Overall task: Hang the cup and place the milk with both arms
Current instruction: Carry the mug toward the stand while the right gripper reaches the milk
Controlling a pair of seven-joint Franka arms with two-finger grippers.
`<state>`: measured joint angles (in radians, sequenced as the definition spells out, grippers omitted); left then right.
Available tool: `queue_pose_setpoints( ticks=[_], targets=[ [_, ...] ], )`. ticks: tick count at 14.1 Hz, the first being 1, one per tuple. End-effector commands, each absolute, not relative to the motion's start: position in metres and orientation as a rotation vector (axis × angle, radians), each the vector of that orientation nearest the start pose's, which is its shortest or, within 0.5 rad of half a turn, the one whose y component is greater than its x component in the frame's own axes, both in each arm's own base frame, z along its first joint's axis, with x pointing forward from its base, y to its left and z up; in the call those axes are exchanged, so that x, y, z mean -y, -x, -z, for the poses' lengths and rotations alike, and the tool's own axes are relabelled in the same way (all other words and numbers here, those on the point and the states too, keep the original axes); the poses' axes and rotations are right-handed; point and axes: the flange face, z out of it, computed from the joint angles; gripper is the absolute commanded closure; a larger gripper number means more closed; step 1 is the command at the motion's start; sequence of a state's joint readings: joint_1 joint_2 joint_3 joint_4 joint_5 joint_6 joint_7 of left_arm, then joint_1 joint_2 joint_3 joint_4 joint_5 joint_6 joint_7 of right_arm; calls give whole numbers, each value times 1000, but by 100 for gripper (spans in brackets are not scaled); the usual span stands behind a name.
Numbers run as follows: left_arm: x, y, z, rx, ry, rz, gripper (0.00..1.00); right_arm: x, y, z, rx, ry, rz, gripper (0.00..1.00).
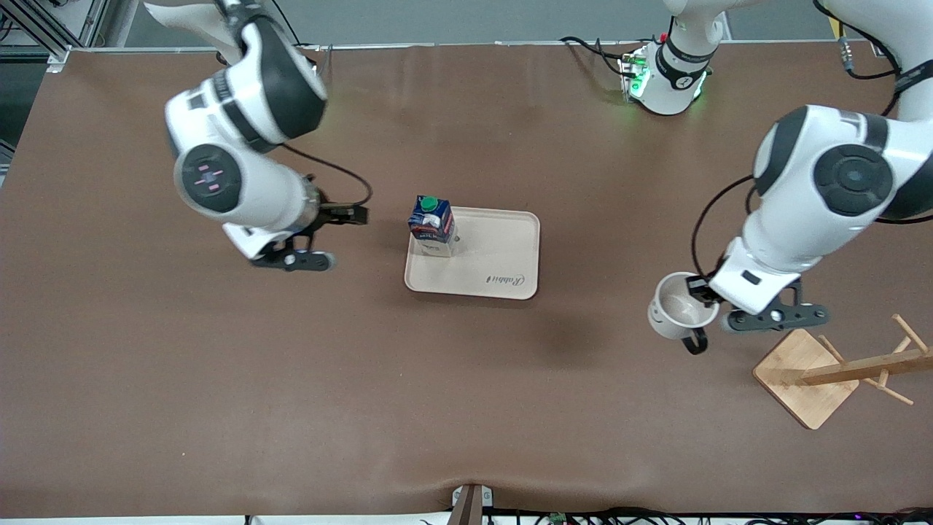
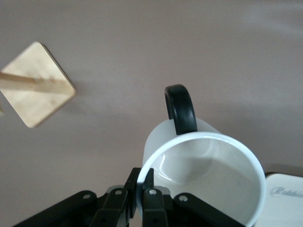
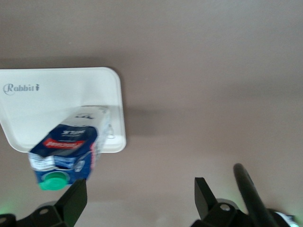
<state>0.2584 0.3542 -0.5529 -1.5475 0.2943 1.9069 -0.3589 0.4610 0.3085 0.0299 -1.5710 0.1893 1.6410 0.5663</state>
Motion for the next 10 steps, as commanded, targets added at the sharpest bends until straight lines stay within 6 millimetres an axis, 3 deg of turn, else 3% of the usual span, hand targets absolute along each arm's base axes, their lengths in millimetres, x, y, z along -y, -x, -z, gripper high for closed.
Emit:
queue_pose_setpoints(
  ticks=[1, 4, 7, 10],
  targets=[
    [92, -655, -502, -163, 3016, 183, 100, -344, -524, -435, -260, 3051, -441, 0],
    [40, -659, -512, -341, 2990, 187, 100, -368, -510, -416, -330, 3052, -399, 0],
    [4, -663, -530, -544, 2946, 213, 100, -389, -499, -407, -423, 3053, -391, 0],
    [-9, -649, -551, -706, 2915, 200, 100, -411, -493, -396, -464, 3033, -335, 0]
  ],
)
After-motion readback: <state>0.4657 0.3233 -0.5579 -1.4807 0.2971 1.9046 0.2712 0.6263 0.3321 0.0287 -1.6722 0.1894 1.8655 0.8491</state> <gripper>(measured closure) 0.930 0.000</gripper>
